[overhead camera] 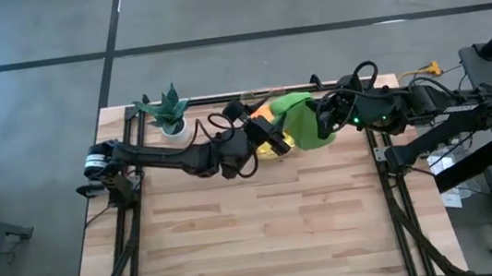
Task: Fold microfiber towels
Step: Fold the green towel
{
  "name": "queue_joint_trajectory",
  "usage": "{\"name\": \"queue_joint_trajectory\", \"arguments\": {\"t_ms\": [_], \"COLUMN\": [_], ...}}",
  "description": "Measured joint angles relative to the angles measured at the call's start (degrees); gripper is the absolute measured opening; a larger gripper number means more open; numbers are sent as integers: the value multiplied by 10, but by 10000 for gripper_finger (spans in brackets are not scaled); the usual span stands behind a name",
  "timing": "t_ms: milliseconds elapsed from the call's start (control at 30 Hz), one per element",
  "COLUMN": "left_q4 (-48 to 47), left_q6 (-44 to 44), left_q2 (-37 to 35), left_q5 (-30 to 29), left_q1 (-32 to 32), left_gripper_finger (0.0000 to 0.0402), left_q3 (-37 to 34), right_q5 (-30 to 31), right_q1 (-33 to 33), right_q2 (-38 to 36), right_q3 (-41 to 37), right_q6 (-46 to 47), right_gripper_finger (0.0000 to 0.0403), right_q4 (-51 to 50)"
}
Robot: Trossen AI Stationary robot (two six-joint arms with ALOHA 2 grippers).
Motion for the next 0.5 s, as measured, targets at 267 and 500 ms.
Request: {"name": "queue_joint_trajectory", "arguments": {"t_ms": [267,500], "left_q4": [-6,-13], "left_q6": [5,5], "left_q2": [2,3], "left_q5": [0,48], "left_q1": [5,20], "left_gripper_finger": [206,146], "left_q3": [0,-4], "right_q5": [0,-1], "right_q1": [0,0], "right_q2": [1,1], "right_q3": [0,0], "right_q6": [0,0], "right_gripper_finger": [9,9], "right_q4": [0,3]}}
